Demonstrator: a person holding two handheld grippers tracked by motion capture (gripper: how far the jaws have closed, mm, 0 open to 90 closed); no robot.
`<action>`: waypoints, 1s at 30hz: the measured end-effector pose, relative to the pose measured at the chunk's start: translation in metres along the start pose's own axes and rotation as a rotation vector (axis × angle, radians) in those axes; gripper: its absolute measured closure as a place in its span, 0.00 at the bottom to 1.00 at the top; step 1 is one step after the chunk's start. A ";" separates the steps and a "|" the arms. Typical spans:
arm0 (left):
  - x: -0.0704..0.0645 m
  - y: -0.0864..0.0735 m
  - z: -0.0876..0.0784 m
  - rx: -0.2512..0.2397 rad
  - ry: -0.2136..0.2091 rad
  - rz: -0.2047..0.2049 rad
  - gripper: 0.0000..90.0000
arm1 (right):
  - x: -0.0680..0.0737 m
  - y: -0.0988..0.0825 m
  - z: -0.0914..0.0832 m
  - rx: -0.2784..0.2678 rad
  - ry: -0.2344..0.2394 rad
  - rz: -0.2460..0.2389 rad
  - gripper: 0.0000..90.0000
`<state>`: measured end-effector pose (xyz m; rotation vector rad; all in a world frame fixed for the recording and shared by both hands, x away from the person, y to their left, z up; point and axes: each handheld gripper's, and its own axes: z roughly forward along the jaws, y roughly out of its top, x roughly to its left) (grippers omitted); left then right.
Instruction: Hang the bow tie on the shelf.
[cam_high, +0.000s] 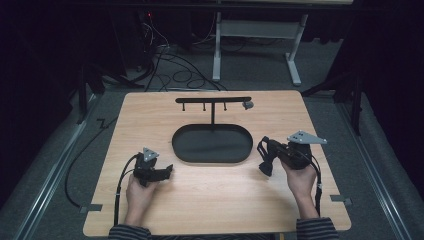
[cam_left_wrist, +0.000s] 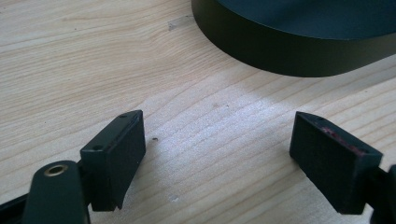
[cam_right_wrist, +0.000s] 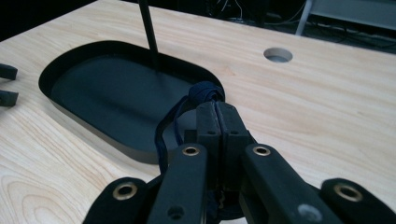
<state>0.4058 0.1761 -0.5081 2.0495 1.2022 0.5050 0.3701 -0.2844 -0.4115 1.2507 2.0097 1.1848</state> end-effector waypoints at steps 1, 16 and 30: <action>0.000 0.000 0.000 0.000 0.000 0.000 0.21 | 0.001 0.002 0.000 -0.002 0.001 -0.005 1.00; 0.000 0.000 0.000 0.000 0.000 0.000 0.21 | 0.012 0.023 0.008 -0.018 0.009 -0.048 1.00; 0.000 0.000 0.000 0.000 0.000 0.000 0.21 | 0.014 0.034 0.016 -0.027 0.014 -0.052 1.00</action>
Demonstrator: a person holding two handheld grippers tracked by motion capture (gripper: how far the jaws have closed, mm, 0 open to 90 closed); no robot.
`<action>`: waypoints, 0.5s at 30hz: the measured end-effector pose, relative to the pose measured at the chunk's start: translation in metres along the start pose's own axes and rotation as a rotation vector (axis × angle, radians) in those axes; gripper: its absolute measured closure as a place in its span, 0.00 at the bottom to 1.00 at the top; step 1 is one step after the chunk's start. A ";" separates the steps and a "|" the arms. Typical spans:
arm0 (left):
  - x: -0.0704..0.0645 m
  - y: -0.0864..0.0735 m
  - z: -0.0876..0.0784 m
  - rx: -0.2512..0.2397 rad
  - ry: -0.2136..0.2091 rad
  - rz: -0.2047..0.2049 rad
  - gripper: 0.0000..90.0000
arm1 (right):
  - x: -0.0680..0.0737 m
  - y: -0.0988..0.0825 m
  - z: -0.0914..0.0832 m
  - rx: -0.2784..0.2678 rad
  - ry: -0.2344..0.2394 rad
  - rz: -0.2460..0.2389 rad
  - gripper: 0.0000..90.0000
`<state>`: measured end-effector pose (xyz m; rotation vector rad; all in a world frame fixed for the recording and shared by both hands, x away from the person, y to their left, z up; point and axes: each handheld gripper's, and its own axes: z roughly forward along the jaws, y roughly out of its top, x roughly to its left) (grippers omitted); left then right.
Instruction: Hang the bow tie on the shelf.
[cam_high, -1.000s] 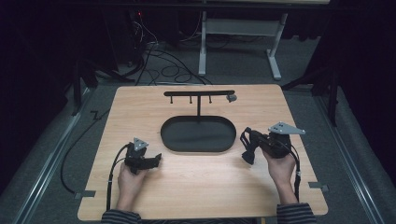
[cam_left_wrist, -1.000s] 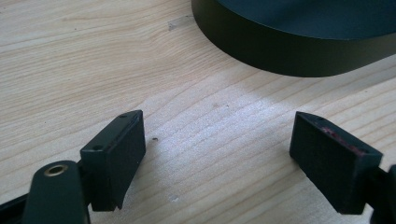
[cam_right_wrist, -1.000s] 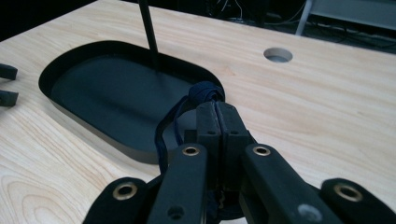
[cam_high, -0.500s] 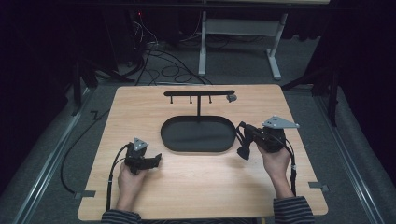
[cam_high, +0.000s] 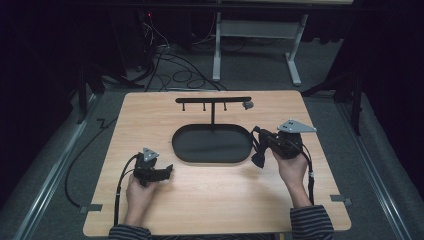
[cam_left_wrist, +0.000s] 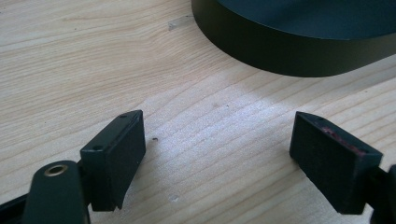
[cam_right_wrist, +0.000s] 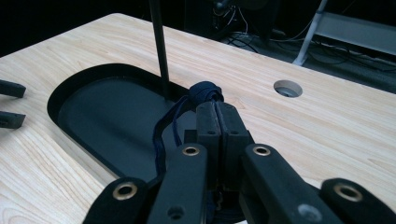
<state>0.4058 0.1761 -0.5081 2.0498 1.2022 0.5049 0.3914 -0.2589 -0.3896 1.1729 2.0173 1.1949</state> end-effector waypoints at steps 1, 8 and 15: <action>0.000 0.000 0.000 0.000 0.000 0.000 0.21 | 0.000 0.001 0.001 -0.001 -0.002 -0.005 1.00; 0.000 0.000 0.000 0.000 0.000 0.000 0.21 | 0.000 0.008 0.003 -0.010 0.000 -0.004 1.00; 0.000 0.000 0.000 0.000 0.000 0.000 0.21 | -0.002 0.016 0.005 -0.023 0.002 -0.002 1.00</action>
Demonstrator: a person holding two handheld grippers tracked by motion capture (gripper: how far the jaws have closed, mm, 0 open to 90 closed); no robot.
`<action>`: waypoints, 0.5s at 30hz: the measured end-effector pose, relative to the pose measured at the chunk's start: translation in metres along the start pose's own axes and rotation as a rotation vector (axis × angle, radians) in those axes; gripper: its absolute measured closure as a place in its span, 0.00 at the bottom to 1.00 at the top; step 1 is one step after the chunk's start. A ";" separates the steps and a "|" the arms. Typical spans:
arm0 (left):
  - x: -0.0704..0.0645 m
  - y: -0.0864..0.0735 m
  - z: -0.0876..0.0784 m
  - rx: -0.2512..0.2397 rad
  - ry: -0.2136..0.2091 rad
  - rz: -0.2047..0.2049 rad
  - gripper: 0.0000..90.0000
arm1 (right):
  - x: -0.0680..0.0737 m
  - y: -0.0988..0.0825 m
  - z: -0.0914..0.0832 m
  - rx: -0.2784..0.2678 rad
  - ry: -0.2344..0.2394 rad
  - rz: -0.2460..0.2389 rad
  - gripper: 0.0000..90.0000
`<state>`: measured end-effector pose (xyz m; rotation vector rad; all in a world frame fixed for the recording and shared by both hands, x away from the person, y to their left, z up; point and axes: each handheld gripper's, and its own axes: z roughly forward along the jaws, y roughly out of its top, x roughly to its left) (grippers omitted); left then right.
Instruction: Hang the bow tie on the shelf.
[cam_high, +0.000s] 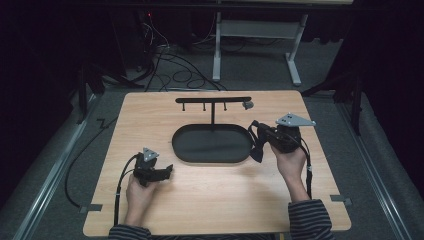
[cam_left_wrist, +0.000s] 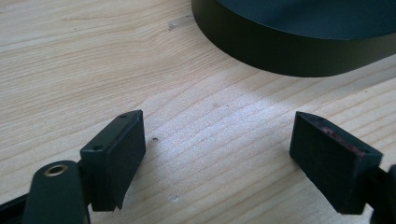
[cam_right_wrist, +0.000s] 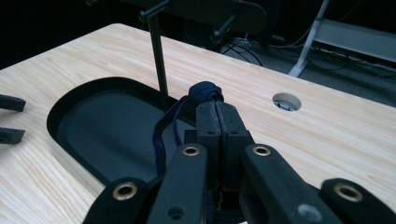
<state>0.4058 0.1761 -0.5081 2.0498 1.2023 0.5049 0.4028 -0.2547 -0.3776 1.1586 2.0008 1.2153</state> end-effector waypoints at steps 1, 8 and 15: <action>0.000 0.000 0.000 0.000 0.000 0.000 0.21 | 0.001 0.002 0.000 -0.001 -0.002 0.000 1.00; 0.000 0.000 0.000 0.000 0.000 0.000 0.21 | 0.000 0.007 0.005 0.002 0.003 -0.002 1.00; 0.000 0.000 0.000 0.000 0.000 0.000 0.21 | 0.000 0.014 0.007 -0.005 0.003 0.005 1.00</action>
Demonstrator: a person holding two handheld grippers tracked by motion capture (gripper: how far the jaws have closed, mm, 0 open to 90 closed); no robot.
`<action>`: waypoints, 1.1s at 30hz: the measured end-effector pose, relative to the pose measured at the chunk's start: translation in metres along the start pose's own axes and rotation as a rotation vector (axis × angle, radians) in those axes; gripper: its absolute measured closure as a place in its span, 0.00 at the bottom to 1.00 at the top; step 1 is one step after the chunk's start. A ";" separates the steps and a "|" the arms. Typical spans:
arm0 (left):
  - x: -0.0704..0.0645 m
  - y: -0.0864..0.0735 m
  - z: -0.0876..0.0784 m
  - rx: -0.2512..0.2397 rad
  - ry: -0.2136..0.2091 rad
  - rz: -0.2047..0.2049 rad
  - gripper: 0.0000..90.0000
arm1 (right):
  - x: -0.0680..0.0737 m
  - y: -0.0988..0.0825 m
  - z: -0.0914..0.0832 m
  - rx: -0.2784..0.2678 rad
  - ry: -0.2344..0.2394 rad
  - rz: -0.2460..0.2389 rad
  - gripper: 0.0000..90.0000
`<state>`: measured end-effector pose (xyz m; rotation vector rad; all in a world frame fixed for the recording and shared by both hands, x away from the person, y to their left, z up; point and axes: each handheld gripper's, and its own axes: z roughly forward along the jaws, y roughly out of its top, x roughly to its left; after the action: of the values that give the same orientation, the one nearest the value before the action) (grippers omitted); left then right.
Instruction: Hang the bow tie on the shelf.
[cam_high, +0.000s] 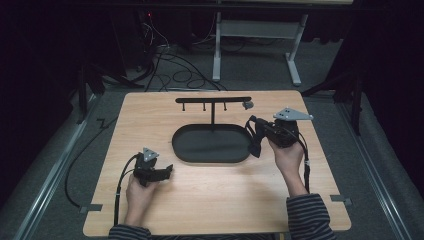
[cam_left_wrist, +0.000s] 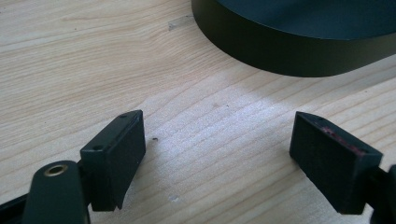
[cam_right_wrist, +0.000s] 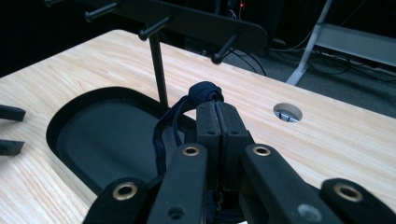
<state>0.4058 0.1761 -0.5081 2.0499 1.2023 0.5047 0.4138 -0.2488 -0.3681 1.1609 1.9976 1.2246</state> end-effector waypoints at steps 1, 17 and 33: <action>0.000 0.000 0.000 0.000 0.000 0.000 0.21 | 0.000 0.001 0.001 -0.005 0.001 -0.008 1.00; 0.000 0.000 0.000 0.000 0.000 0.000 0.21 | 0.001 0.021 0.011 -0.018 -0.008 -0.014 1.00; 0.000 0.000 0.000 0.000 0.000 0.000 0.21 | -0.002 0.033 0.023 -0.015 -0.029 -0.013 1.00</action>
<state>0.4058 0.1762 -0.5081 2.0497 1.2021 0.5043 0.4459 -0.2332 -0.3492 1.1503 1.9687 1.2082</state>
